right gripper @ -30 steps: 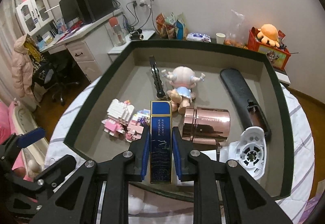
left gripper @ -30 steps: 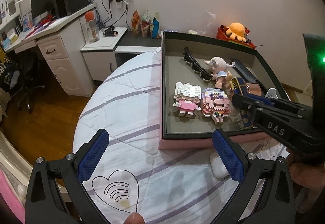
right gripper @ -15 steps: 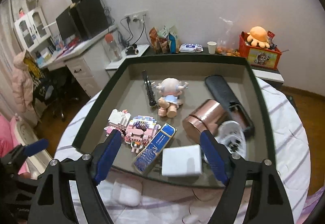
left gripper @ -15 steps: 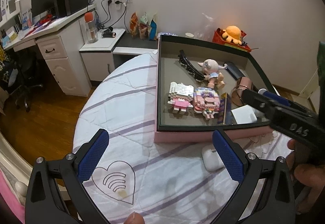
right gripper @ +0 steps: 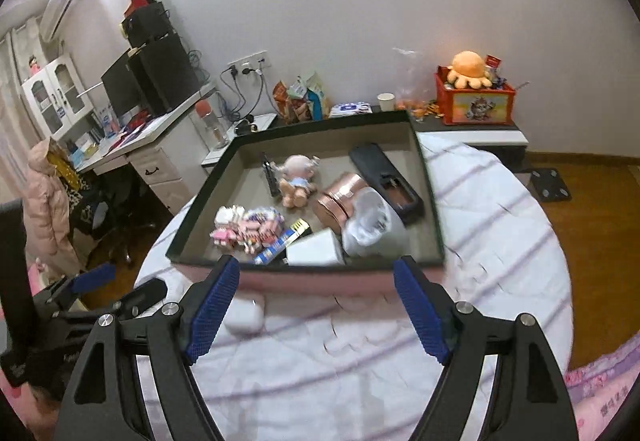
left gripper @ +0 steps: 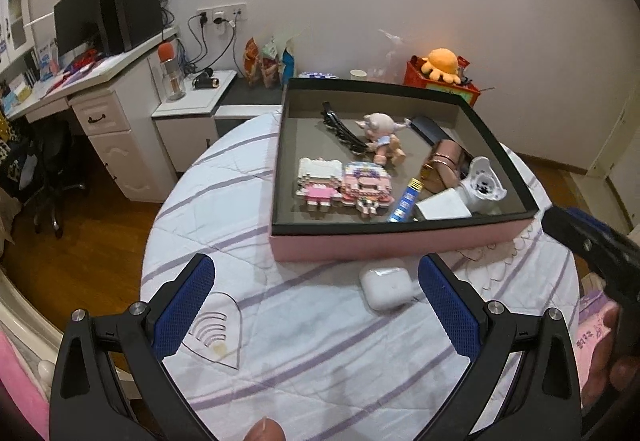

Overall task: Organize rigid objects
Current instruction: 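Withdraw the right gripper from the box, then reach the left gripper to the white earbud case and grasp it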

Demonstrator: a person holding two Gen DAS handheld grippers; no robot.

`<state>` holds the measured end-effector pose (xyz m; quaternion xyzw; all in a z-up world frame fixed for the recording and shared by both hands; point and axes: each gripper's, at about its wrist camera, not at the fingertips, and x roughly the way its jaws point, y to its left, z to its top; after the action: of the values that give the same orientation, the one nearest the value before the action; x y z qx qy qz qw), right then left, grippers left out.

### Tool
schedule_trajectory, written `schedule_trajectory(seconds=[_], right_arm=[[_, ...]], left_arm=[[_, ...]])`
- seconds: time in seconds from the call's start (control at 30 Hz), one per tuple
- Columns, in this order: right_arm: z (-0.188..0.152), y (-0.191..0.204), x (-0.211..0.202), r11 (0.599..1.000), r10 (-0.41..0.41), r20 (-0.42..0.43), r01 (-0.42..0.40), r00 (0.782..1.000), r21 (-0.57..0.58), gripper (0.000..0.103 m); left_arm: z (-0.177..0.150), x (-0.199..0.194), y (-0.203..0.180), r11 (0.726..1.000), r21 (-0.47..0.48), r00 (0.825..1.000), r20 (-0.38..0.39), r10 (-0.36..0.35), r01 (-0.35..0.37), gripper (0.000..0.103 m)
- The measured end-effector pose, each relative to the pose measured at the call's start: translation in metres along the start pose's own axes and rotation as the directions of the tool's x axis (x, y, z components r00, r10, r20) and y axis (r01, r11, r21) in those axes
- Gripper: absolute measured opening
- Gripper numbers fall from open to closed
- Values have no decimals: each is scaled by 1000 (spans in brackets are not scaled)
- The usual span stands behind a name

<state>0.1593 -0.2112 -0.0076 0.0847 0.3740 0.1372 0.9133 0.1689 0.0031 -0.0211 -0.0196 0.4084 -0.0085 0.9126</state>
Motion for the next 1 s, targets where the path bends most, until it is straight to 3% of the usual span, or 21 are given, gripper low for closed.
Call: schedule_trajectory(seconds=[0.33,0.73,1.0], right_arm=[[-32,-28,-26,997,-33,-9,34,999,67,81],[-37,-24,-39,998,-30,13,29,999,60,81],[-37,-26,-38,998,-36,4,36,999,59,81]], left_arm=[[-20,-13,-26,999,50,1000,-16,-14,14,103],[-27,-29,-30,998,63,1000,0,-11,11,103],[-32,-13,-30,998,67,999,-37,-14,17,103]])
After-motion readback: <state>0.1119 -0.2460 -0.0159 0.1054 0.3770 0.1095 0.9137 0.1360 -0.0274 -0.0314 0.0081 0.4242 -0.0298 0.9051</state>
